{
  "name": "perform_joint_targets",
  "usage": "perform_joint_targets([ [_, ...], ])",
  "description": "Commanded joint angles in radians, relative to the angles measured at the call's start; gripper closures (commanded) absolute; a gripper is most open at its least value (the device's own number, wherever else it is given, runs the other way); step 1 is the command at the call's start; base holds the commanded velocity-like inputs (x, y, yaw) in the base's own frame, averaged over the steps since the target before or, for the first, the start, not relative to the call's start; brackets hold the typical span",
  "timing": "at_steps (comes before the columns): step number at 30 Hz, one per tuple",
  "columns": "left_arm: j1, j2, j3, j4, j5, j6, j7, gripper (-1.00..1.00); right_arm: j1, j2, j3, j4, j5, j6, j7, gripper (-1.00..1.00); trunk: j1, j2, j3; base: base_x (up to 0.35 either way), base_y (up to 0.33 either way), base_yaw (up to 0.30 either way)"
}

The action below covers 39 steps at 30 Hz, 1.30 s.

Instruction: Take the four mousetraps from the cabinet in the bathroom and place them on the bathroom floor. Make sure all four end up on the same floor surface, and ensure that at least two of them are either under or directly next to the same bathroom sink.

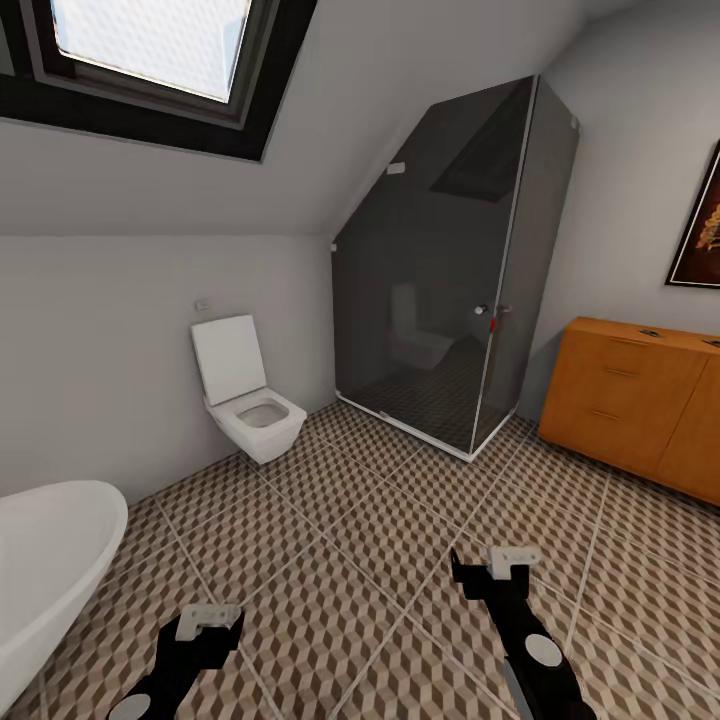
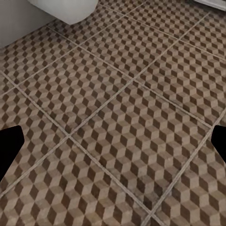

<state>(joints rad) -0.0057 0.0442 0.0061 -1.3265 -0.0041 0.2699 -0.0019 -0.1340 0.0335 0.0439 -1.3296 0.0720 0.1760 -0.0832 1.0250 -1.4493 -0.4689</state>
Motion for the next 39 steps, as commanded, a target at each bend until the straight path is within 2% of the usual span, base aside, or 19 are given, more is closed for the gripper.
perform_joint_targets([
  [1,0.000,0.000,0.000,-0.002,-0.001,0.005,0.000,-1.00,-0.001,0.000,0.014,-0.003,0.009,0.007,-0.005,-1.00,0.000,-0.001,-0.001,0.000,0.000,0.000],
  [5,0.000,0.001,0.000,-0.007,-0.002,0.003,-0.002,-1.00,-0.001,-0.001,0.065,-0.009,0.014,0.002,-0.005,-1.00,0.000,-0.001,-0.001,0.000,0.000,0.000],
  [9,0.000,0.003,-0.001,-0.017,-0.002,0.003,-0.002,-1.00,-0.001,-0.002,0.090,-0.019,0.015,0.000,-0.007,-1.00,0.000,-0.001,-0.001,0.000,0.000,0.000],
  [10,0.000,0.004,-0.002,-0.034,-0.002,0.002,-0.002,-1.00,-0.001,-0.002,0.107,-0.034,0.016,-0.002,-0.008,-1.00,0.000,-0.001,-0.001,0.000,0.000,0.000],
  [39,0.000,0.008,-0.005,-0.055,-0.002,0.002,-0.003,-1.00,-0.001,-0.001,0.117,-0.048,0.017,0.003,-0.009,-1.00,0.000,-0.001,-0.001,0.000,0.000,-0.008],
])
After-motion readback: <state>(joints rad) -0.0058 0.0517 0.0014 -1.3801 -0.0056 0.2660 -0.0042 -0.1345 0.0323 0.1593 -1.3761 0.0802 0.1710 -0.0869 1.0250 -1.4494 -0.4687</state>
